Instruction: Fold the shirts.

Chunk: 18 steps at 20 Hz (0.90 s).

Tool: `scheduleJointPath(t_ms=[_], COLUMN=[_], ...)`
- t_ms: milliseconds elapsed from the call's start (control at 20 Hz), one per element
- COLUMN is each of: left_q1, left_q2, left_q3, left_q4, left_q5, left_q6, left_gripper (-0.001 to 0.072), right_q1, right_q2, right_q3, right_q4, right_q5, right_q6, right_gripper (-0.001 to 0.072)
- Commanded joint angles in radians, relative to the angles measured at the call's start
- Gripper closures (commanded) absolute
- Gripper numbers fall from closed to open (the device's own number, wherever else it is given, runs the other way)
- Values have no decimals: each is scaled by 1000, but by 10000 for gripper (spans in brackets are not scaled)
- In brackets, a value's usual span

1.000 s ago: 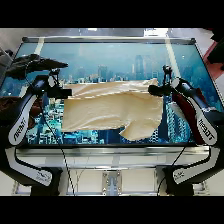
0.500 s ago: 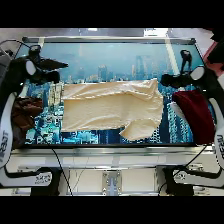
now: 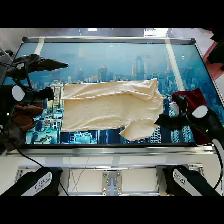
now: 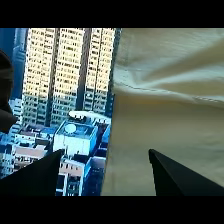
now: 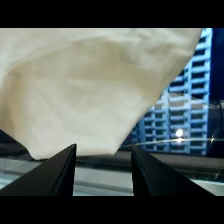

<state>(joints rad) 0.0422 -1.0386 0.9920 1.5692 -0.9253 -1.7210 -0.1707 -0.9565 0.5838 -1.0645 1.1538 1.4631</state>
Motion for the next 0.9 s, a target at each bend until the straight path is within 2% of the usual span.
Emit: scheduleJointPath(t_ms=[0, 200, 400, 600, 650, 750, 850], left_q1=[2, 2, 2, 2, 2, 2, 2], left_q2=[39, 40, 40, 40, 40, 40, 40], left_q3=[-32, -32, -32, -32, -32, -32, -32], left_q4=[-35, -71, -80, -81, -81, -81, -80], left_q5=[8, 8, 9, 10, 12, 13, 20], left_q6=[-3, 0, 1, 1, 1, 1, 2], left_gripper=[79, 79, 79, 79, 78, 79, 79], right_q1=[-2, -2, -2, -2, -2, -2, -2], right_q2=[53, 53, 52, 52, 52, 52, 52], right_q3=[-175, -236, -285, -313, -316, -316, -316], right_q4=[90, 102, 220, 250, 278, 339, 410], right_q5=[42, -115, -349, -343, -343, -341, -341], right_q6=[3, 4, 3, 3, 2, -52, -113], right_gripper=[237, 232, 233, 249, 313, 381, 614])
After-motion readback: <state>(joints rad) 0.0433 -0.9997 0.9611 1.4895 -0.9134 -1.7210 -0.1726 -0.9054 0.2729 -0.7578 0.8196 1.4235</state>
